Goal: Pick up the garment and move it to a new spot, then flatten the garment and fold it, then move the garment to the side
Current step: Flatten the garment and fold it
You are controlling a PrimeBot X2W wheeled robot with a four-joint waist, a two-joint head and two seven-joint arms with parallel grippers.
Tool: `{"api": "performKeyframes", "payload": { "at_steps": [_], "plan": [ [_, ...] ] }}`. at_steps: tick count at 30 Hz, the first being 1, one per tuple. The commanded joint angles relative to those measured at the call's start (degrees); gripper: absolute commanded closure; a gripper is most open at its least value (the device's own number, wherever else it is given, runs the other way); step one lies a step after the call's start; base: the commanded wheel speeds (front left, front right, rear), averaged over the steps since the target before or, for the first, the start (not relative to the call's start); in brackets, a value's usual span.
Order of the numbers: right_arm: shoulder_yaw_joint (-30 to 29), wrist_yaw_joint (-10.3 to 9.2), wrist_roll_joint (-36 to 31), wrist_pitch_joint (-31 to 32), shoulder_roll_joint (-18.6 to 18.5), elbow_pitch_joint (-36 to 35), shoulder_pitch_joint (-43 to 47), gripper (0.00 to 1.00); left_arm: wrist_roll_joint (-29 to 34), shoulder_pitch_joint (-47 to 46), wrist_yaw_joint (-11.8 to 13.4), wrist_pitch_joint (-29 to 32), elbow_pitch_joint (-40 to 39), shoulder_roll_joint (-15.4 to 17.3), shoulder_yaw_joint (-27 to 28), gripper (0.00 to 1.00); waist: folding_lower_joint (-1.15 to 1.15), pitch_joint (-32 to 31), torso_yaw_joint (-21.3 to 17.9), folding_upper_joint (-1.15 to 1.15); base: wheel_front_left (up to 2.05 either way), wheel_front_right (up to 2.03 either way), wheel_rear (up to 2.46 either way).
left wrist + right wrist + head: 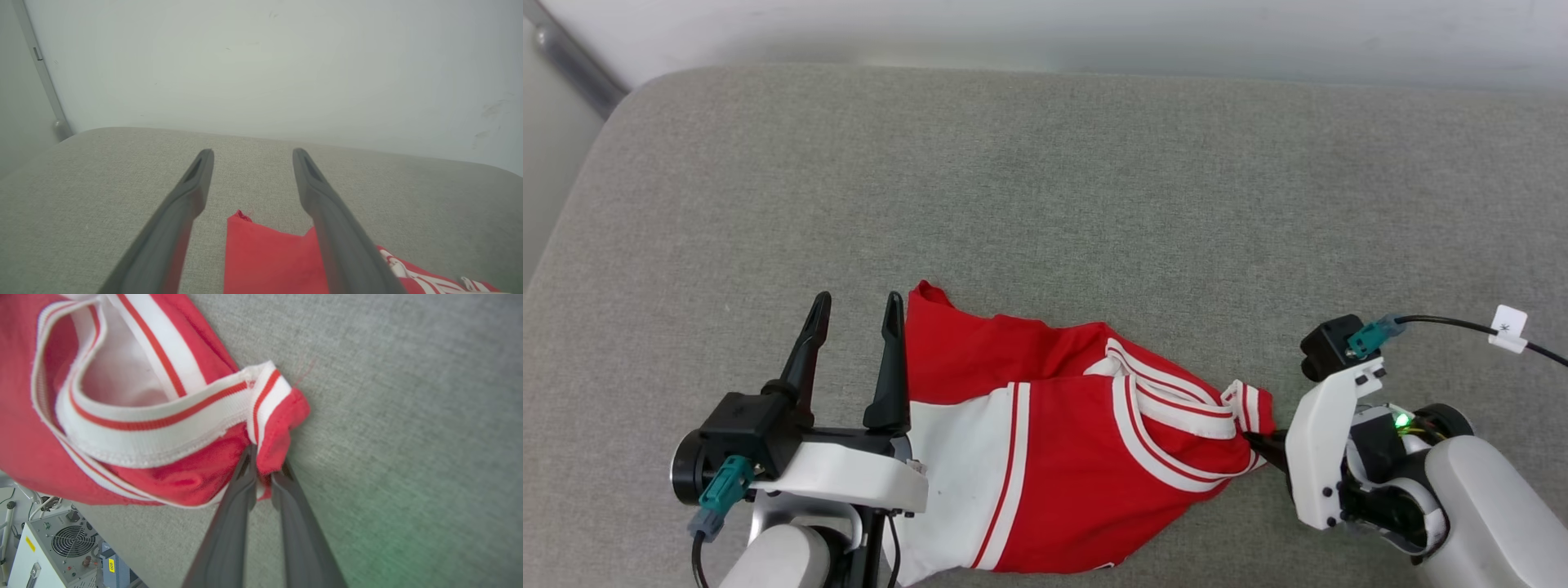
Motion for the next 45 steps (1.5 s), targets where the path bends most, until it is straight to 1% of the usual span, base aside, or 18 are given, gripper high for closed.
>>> {"api": "performKeyframes", "payload": {
  "at_steps": [1, 6, 8, 11, 13, 16, 18, 23, 27, 31, 32, 33, 36, 41, 45],
  "plan": [
    [1.75, -0.03, 0.07, -0.66, 0.31, 1.70, 1.40, 1.00, 0.54, 0.53, -0.30, -0.14, 0.34, -0.23, 0.40, 0.00, 0.00, -0.31, -0.51, 0.00, 0.00, 0.00, 0.00],
    [-0.03, -0.03, -1.17, -7.58, -0.82, -2.56, -3.28, 1.00, 0.89, 0.86, -1.04, -0.14, 0.96, -0.42, 0.80, 0.00, 0.00, -1.57, -2.06, 0.00, 0.00, 0.00, 0.00],
    [-0.55, -0.03, -1.37, -8.74, -0.74, -3.42, -3.27, 1.00, 0.96, 1.03, -1.13, -0.14, 1.04, -0.44, 0.80, 0.00, 0.00, -1.89, -2.44, 0.00, 0.00, 0.00, 0.00],
    [-2.82, -0.03, -3.50, -11.56, -1.35, -6.84, -3.12, 1.00, 0.93, 1.36, -1.25, -0.14, 1.27, -0.40, 0.75, 0.00, 0.00, -2.66, -3.45, 0.00, 0.00, 0.00, 0.00],
    [-4.70, -0.03, -4.77, -12.56, -1.56, -9.54, -1.43, 1.00, 0.98, 1.52, -1.30, -0.14, 1.31, -0.29, 0.68, 0.00, 0.00, -3.14, -4.08, 0.00, 0.00, 0.00, 0.00],
    [-7.51, -0.02, -6.86, -13.16, -1.78, -14.11, 2.98, 1.00, 0.84, 1.90, -1.17, -0.09, 1.47, -0.15, 0.66, 0.00, 0.00, -3.94, -4.90, 0.00, 0.00, 0.00, 0.00],
    [-9.32, -0.02, -7.97, -12.33, -1.24, -16.96, 7.79, 1.00, 0.61, 2.43, -1.00, -0.04, 1.62, -0.01, 0.74, 0.00, 0.00, -4.64, -5.47, 0.00, 0.00, 0.00, 0.00],
    [-12.76, -0.02, -9.70, -9.25, 2.22, -22.15, 21.91, 1.00, 0.16, 3.79, -0.65, 0.42, 1.74, 0.43, 0.85, 0.00, 0.00, -6.61, -6.90, 0.00, 0.00, 0.00, 0.00],
    [-14.21, -0.02, -9.98, -7.15, 5.80, -22.79, 31.09, 1.00, -0.04, 4.31, -0.64, 1.19, 1.76, 0.92, 0.57, 0.00, 0.00, -7.75, -7.47, 0.00, 0.00, 0.00, 0.00],
    [-14.14, -0.02, -9.66, -6.91, 9.36, -20.19, 35.73, 1.00, -0.36, 4.87, -0.80, 1.68, 2.01, 1.19, 0.27, 0.00, 0.00, -8.51, -7.92, 0.00, 0.00, 0.00, 0.00],
    [-13.88, -0.02, -9.28, -7.53, 10.03, -19.74, 35.89, 0.77, -0.38, 4.96, -0.73, 1.78, 2.02, 1.24, 0.21, 0.00, 0.00, -8.65, -8.07, 0.00, 0.00, 0.00, 0.00],
    [-13.62, -0.02, -9.02, -8.58, 10.27, -19.36, 35.89, 0.00, -0.41, 5.09, -0.61, 2.01, 2.01, 1.30, 0.13, 0.00, 0.00, -8.80, -8.21, 0.00, 0.00, 0.00, 0.00],
    [-13.48, -0.02, -8.33, -13.79, 10.90, -18.83, 34.63, 0.00, -0.46, 5.53, -0.39, 2.23, 2.10, 1.58, 0.15, 0.00, 0.00, -9.24, -8.70, 0.00, 0.00, 0.00, 0.00],
    [-14.96, -0.02, -7.76, -24.85, 11.38, -19.60, 32.76, 0.00, -0.92, 6.30, -0.22, 2.71, 2.19, 1.76, 0.01, 0.00, 0.00, -9.92, -9.18, 0.00, 0.00, 0.00, 0.00],
    [-17.09, -0.02, -8.56, -30.53, 11.67, -19.95, 31.07, 0.00, -1.14, 6.50, -0.15, 2.93, 2.33, 1.80, -0.08, 0.00, 0.00, -10.42, -9.41, 0.00, 0.00, 0.00, 0.00]
  ]
}}
